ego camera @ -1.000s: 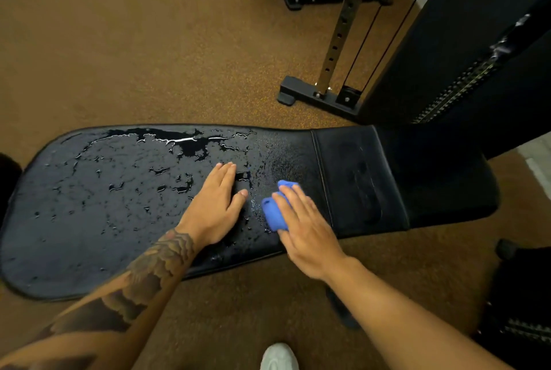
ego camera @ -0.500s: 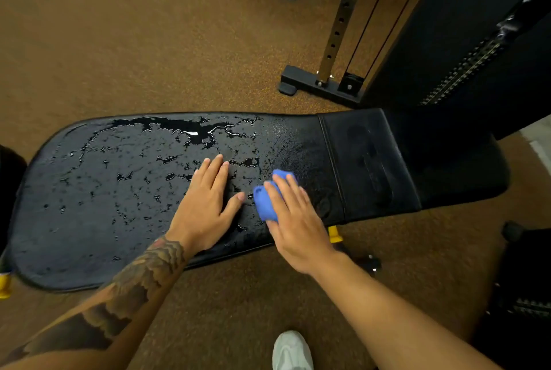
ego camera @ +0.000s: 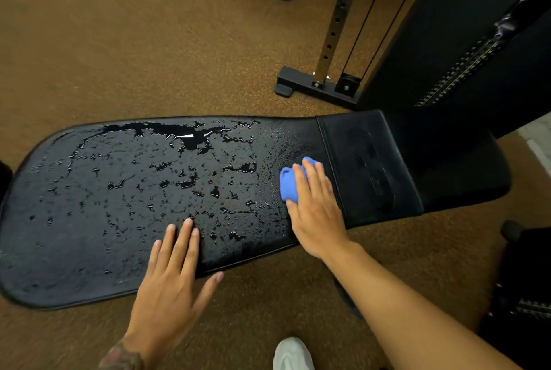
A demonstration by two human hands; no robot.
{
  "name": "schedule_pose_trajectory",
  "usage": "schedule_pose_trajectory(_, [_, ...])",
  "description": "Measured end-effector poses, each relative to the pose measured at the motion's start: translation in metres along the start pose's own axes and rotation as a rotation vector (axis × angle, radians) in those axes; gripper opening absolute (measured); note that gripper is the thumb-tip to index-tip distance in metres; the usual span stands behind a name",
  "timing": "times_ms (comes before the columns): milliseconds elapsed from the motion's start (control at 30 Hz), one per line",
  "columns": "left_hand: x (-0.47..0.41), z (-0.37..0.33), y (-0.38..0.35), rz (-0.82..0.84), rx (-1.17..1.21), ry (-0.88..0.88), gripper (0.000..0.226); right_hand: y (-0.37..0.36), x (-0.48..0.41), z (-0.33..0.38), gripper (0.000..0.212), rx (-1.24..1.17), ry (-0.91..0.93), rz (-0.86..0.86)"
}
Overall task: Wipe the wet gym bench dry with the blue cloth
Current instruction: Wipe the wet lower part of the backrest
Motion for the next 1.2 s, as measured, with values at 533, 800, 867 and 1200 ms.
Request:
schedule_pose_trajectory(533, [-0.006,0.003,-0.009,-0.078,-0.089,-0.015,0.079,-0.006,0.028,0.051,0.064,-0.023,0.208,0.043])
schedule_pose_trajectory(800, [-0.005,0.003,-0.007,-0.055,-0.093,-0.007,0.079,0.011,0.004,-0.035,0.061,0.037,-0.046,-0.025])
schedule_pose_trajectory(867, [-0.006,0.002,-0.008,-0.057,-0.089,-0.003,0.079,0.007,-0.016,-0.019,0.06,0.039,-0.057,-0.025])
schedule_pose_trajectory(1200, [-0.011,0.0,0.0,-0.057,-0.065,0.019,0.08,-0.001,0.055,0.014,0.064,-0.009,0.155,0.015])
Point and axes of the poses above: each hand's wrist, its own x-axis away from the middle knuckle, its own y-axis out of the back of the hand, z = x × y, the point moved 7 cm from there along -x, towards the middle knuckle, and after that the axes turned 9 degrees about x, right-handed, at the moved point
